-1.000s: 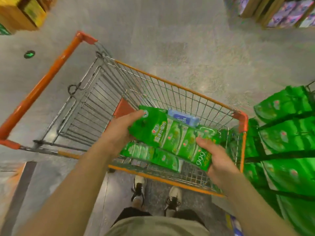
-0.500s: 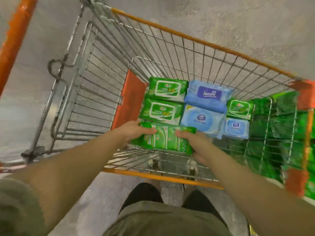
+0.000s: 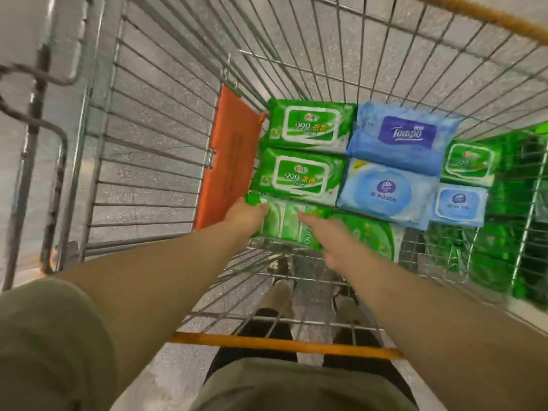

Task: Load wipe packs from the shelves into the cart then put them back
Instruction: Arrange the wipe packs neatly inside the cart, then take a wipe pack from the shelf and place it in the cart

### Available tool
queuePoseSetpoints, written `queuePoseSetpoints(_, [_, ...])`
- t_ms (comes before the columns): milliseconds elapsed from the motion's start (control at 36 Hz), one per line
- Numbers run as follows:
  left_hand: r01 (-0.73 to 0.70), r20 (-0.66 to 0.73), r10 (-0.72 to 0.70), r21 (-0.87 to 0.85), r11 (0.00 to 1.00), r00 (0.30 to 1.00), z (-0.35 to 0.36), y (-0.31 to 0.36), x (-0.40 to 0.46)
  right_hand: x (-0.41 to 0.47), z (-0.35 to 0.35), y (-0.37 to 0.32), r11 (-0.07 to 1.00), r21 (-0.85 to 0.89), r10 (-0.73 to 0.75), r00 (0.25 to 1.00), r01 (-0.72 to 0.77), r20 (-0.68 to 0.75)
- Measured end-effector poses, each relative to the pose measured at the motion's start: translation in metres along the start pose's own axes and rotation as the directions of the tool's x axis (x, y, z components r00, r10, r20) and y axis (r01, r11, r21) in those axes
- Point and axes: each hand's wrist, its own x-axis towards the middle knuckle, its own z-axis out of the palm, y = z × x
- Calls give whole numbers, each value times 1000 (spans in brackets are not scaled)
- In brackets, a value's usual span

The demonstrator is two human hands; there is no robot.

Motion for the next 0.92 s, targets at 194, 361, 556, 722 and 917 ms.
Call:
queuePoseSetpoints(194, [39,-48,-34,98,994,998,4,9,-12,-3,0,-6,996,-89,12,994,-22,-109])
queuePoseSetpoints(361, [45,-70,-45,-2,999,997,-7,29,-41,-30,-8,-24,975,-221,-76,983,38,-167])
queuePoseSetpoints(556, [-75,-134,76,11,997,988,-19,49,-90,-91,-31,-62,850,-498,-295,939,172,-180])
queuePoseSetpoints(722, [-376,-190,385,81,923,903,-30,65,-153,-148,-55,-88,726,-614,-474,872,310,-121])
queuePoseSetpoints(917, [-596,-242,646,253,762,724,-48,92,-230,-232,-89,-119,493,-786,-673,736,372,-73])
